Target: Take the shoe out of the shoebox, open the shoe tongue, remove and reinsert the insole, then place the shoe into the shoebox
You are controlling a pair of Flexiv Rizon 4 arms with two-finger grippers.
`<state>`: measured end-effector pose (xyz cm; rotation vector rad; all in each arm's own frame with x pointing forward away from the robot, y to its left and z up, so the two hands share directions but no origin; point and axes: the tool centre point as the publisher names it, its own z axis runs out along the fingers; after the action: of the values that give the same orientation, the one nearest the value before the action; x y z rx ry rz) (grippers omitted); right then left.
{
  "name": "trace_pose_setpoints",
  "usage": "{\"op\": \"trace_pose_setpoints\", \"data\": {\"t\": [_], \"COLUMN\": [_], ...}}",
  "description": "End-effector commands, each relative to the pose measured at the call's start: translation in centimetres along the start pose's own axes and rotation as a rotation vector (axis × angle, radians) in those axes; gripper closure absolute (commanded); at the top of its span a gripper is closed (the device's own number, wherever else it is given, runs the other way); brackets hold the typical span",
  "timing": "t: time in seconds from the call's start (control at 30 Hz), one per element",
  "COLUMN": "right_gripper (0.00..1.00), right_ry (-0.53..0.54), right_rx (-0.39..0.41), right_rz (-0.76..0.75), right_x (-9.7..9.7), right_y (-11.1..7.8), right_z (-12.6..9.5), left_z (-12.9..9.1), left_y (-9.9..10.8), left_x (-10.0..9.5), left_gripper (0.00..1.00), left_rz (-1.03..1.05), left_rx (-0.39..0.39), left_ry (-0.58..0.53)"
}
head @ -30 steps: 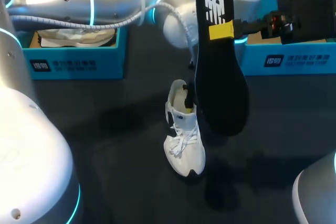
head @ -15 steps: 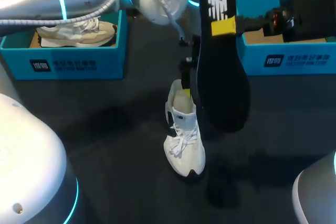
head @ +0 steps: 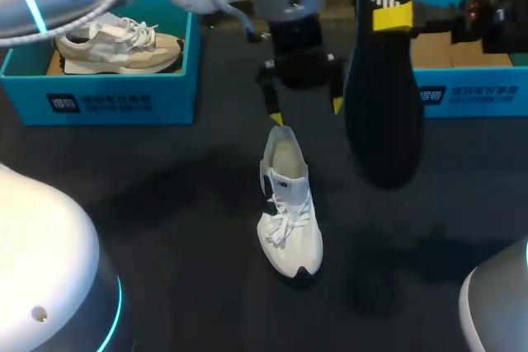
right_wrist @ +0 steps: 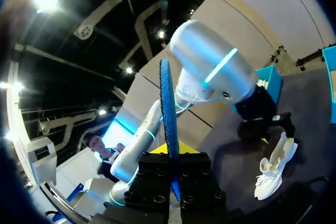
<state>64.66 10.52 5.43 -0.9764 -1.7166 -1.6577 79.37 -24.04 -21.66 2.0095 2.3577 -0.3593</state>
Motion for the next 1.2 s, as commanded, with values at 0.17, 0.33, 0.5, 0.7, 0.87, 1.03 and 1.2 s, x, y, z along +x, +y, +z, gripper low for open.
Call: {"op": "trace_pose_setpoints", "data": {"t": [0.17, 0.33, 0.5, 0.7, 0.87, 1.03, 1.2], "right_gripper": [1.00, 1.00, 1.00, 1.00, 1.00, 1.00, 1.00], "right_ry": [0.020, 0.019, 0.027, 0.036, 0.028, 0.018, 0.018], "right_rx": [0.050, 0.066, 0.066, 0.040, 0.035, 0.035, 0.035], "right_rz": [0.101, 0.179, 0.231, 0.317, 0.374, 0.417, 0.417], "right_x": [-2.0, -3.4, -4.7, -6.8, -8.6, -9.5, -9.5], "right_y": [0.7, 1.1, 1.6, 2.2, 2.4, 2.5, 2.5], "right_z": [-1.4, -1.9, -2.1, -1.9, -1.4, -1.2, -1.2], "left_z": [-3.7, -5.1, -6.4, -7.7, -8.5, -9.4, -9.4], "left_y": [-1.0, -1.3, -1.6, -2.3, -2.7, -3.2, -3.2], "left_x": [3.2, 4.0, 4.6, 6.0, 6.9, 8.0, 8.0], "left_gripper": [0.00, 0.00, 0.00, 0.00, 0.00, 0.00, 0.00], "left_rz": [-0.002, 0.000, -0.001, 0.023, 0.029, 0.023, 0.023], "left_rx": [-0.049, -0.065, -0.073, -0.076, -0.081, -0.102, -0.102], "left_ry": [-0.294, -0.349, -0.400, -0.451, -0.497, -0.533, -0.533]}}
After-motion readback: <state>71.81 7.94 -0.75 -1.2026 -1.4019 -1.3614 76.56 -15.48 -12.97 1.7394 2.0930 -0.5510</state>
